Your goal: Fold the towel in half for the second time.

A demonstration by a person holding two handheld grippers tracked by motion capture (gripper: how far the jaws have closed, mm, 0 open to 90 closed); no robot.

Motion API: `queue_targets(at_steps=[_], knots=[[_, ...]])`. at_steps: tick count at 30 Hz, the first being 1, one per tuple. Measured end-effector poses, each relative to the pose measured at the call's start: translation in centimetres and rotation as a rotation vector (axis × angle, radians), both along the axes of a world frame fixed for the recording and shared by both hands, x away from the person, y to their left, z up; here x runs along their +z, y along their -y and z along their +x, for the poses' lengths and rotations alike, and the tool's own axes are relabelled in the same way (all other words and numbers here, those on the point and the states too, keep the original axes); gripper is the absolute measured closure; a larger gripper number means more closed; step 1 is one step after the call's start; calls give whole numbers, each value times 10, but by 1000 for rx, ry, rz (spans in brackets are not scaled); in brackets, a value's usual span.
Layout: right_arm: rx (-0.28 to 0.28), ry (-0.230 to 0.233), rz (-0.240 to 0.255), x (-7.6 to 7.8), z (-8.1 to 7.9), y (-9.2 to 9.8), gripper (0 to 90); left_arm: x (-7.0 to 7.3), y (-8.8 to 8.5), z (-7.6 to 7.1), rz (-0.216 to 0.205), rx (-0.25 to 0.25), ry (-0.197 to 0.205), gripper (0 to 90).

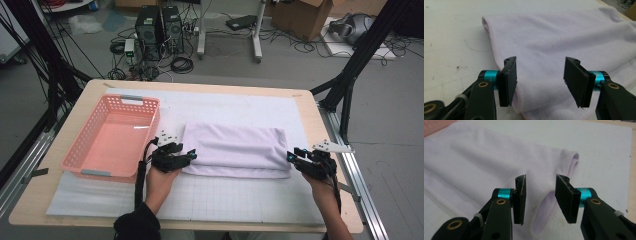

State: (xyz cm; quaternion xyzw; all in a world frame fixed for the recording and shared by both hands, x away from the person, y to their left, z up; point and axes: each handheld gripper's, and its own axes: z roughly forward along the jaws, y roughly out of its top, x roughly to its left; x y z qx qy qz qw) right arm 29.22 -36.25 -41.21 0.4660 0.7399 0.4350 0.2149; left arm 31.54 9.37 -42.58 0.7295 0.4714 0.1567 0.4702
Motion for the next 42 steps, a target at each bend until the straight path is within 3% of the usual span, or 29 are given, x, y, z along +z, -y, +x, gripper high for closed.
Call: queue_targets(at_steps=[5, 7, 10, 12, 14, 21, 25, 28, 30, 34, 38, 39, 40, 42], knots=[[31, -13, -6, -11, -16, 1, 641, -8, -4, -7, -1, -16, -20, 551], [35, -22, 0, -16, -18, 0, 651, -11, -5, -9, -5, -24, -26, 583], [37, -46, -7, -25, -15, -2, 680, -14, -4, -10, 6, -43, -38, 709], [45, -57, -6, -28, -13, -2, 812, -14, -5, -12, 9, -53, -24, 847], [59, -57, 17, -27, -13, 0, 862, -13, -8, -14, -12, -54, -18, 893], [54, -62, 119, -22, -18, 14, 863, -9, -19, -21, -51, -63, -7, 898], [60, -68, 136, -21, -19, 17, 864, -6, -22, -25, -61, -69, 13, 899], [56, -68, 122, -22, -18, 16, 864, -7, -22, -24, -42, -30, 22, 887], [56, -66, 114, -22, -17, 14, 864, -8, -20, -21, -40, 5, 11, 653], [60, -60, 102, -21, -17, 13, 864, -11, -16, -14, -17, 27, 11, 538], [59, -58, 95, -21, -17, 13, 863, -18, -13, -4, 13, 26, -33, 587], [58, -58, 94, -22, -17, 13, 863, -19, -12, -4, 20, 12, -30, 668], [60, -55, 89, -22, -17, 12, 863, -19, -11, -5, 31, -1, -18, 808], [62, -55, 83, -22, -17, 12, 863, -17, -11, -8, 22, -11, -6, 870]])
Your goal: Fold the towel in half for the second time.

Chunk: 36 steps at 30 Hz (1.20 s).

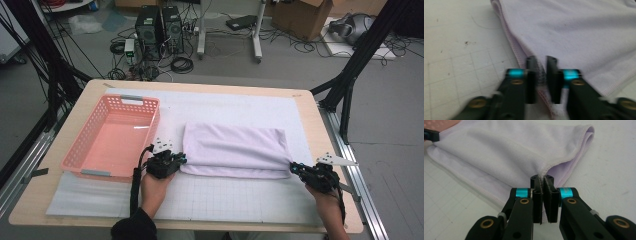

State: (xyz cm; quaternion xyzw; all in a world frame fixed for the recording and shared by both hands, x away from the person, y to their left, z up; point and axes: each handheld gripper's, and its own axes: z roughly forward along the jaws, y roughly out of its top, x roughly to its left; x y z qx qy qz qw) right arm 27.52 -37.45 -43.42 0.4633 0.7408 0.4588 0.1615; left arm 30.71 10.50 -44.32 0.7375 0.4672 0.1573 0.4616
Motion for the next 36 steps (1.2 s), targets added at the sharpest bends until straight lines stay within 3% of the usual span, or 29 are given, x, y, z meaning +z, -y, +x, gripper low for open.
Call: queue_targets(at_steps=[6, 11, 15, 18, 19, 20, 21, 23, 28, 30, 33, 35, 36], knots=[[6, 2, 5, 4, -3, 2, 864, 8, -11, -9, -79, -19, 12, 876], [13, 12, 11, 12, -10, 6, 865, 13, -16, -21, -106, -47, 26, 875], [27, -15, 2, 14, -17, 6, 864, 9, -18, -28, -72, -64, 4, 874], [16, -58, -25, 13, -20, 6, 835, 4, -17, -30, -72, -84, -19, 863], [-1, -62, -38, 13, -20, 6, 753, 4, -15, -30, -63, -76, -8, 821], [-38, -44, -65, 14, -20, 6, 638, 5, -13, -29, -51, -57, 8, 705], [-78, -16, -100, 17, -20, 4, 605, 7, -11, -27, -47, -48, 18, 617], [-96, 30, -139, 24, -18, -1, 605, 10, -6, -21, -51, -43, 34, 569], [-34, 71, -198, 27, 7, -31, 652, 10, 8, -3, -29, -25, 37, 574], [-45, 59, -198, 22, 26, -37, 602, 10, 10, 0, -37, -19, 49, 584], [-27, -3, -263, 6, 51, -41, 583, 8, 10, 2, -46, -29, 59, 583], [-7, -43, -306, -4, 61, -42, 647, 7, 10, 2, -41, -32, 63, 569], [5, -24, -308, -5, 64, -41, 738, 7, 11, 2, -41, -31, 63, 565]])
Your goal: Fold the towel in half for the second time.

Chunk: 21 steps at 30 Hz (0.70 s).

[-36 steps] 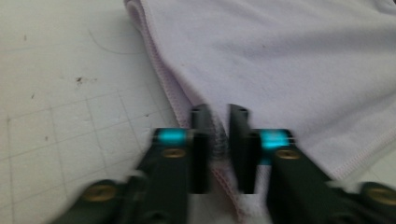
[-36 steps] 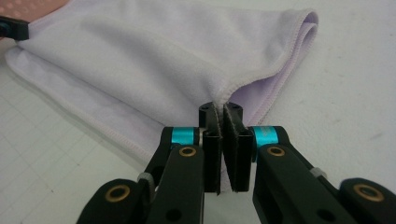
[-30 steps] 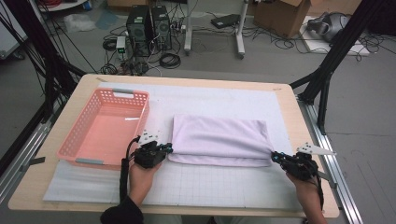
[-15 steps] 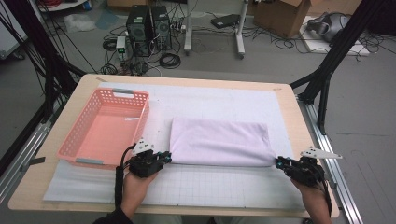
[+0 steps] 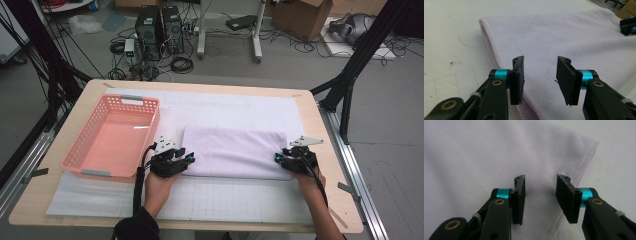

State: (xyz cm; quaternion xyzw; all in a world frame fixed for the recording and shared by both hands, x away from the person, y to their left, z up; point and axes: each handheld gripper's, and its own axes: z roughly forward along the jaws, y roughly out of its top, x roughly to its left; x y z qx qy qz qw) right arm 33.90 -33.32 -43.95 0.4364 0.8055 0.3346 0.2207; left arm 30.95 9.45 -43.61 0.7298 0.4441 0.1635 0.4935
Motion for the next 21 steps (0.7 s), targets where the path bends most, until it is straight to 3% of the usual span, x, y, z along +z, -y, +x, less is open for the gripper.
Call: queue_targets(at_steps=[1, 2, 3, 5, 12, 15, 21], knots=[[-12, 26, -29, 1, 1, 1, 843, 0, 0, 0, 5, 1, 1, 557], [-42, 46, -67, 1, 2, 3, 844, -1, 0, 1, 6, 9, 1, 542], [-72, 49, -62, 0, 5, 7, 784, -1, 0, 1, 14, 13, -7, 520], [-140, 51, -12, -1, 7, 13, 637, -2, 0, 1, 34, 24, -24, 479], [-143, 123, 103, 18, -13, 19, 574, -8, -3, 2, 62, 41, -85, 463], [-100, 129, 110, 20, -28, 20, 582, -11, -4, 1, 69, 26, -110, 495], [73, 89, 154, 11, -59, 7, 680, -16, -6, -4, 64, 23, -123, 479]])
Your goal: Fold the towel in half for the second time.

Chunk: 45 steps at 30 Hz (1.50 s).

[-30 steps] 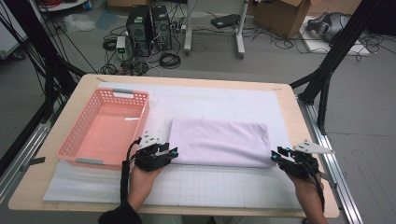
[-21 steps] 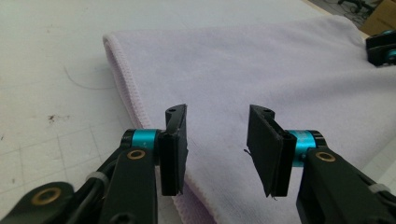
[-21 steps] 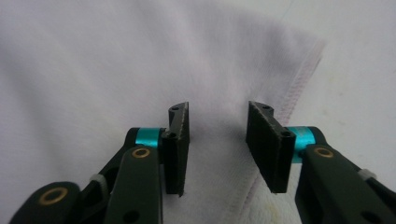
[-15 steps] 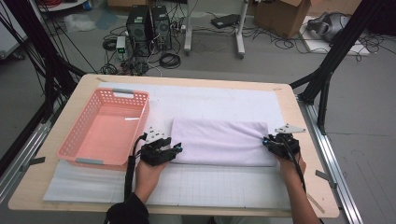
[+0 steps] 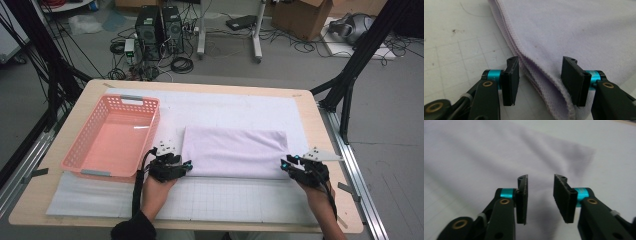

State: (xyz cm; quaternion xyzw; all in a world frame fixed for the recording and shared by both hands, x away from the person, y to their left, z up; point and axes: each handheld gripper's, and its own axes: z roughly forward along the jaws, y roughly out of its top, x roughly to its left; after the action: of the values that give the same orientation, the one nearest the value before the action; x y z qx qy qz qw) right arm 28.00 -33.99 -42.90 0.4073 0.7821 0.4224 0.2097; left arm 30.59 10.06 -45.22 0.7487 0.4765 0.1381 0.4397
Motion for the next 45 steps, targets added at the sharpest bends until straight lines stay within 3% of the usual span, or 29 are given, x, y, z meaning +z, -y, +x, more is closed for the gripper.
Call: queue_targets(at_steps=[3, 4, 7, 11, 13, 14, 15, 16, 18, 19, 23, 25, 26, 28, 29, 32, 35, 40, 43, 45], knots=[[41, -79, -56, -14, -4, -7, 695, 0, 0, -3, 10, -6, 0, 479], [40, -89, -49, -18, -4, -6, 694, 1, -1, -4, 11, -7, 0, 479], [30, -91, -41, -13, -8, 2, 658, 1, -3, -6, -2, -9, -5, 475], [-44, -50, -15, -5, -12, 10, 577, 0, -1, -6, -4, -20, -10, 491], [-65, -74, -55, -12, -9, 11, 582, 0, 2, -6, 15, -35, -3, 569], [-58, -88, -63, -18, -8, 11, 594, 0, 2, -7, 5, -60, -9, 665], [-63, -73, -52, -19, -10, 12, 617, 1, 2, -7, 7, -66, -14, 744], [-65, -81, -43, -19, -10, 12, 677, 1, 3, -7, 7, -64, -20, 793], [-53, -94, -47, -17, -11, 14, 818, 2, 2, -9, -7, -51, -31, 820], [-44, -98, -55, -16, -12, 14, 844, 2, 1, -11, -10, -49, -32, 824], [-36, -104, -66, -12, -15, 14, 848, 3, -2, -17, -24, -52, -12, 823], [-41, -88, -59, -11, -16, 13, 748, 4, -2, -19, -41, -37, 19, 784], [-49, -70, -48, -9, -17, 13, 651, 5, -3, -20, -47, -35, 35, 720], [-59, -29, -8, -3, -19, 15, 529, 7, -5, -22, -68, -39, 63, 510], [-64, -12, 3, 1, -20, 16, 479, 9, -6, -23, -90, -39, 85, 471], [-67, 53, 46, 15, -25, 19, 391, 16, -9, -28, -140, -39, 139, 342], [-62, 122, 65, 28, -28, 22, 287, 24, -10, -33, -146, -25, 188, 210], [-29, 156, 54, 36, -30, 23, 206, 36, -10, -40, -177, -64, 255, 185], [-22, 156, 50, 34, -29, 22, 199, 40, -9, -41, -173, -86, 272, 184], [-21, 154, 56, 33, -29, 22, 197, 42, -7, -41, -152, -84, 320, 179]])
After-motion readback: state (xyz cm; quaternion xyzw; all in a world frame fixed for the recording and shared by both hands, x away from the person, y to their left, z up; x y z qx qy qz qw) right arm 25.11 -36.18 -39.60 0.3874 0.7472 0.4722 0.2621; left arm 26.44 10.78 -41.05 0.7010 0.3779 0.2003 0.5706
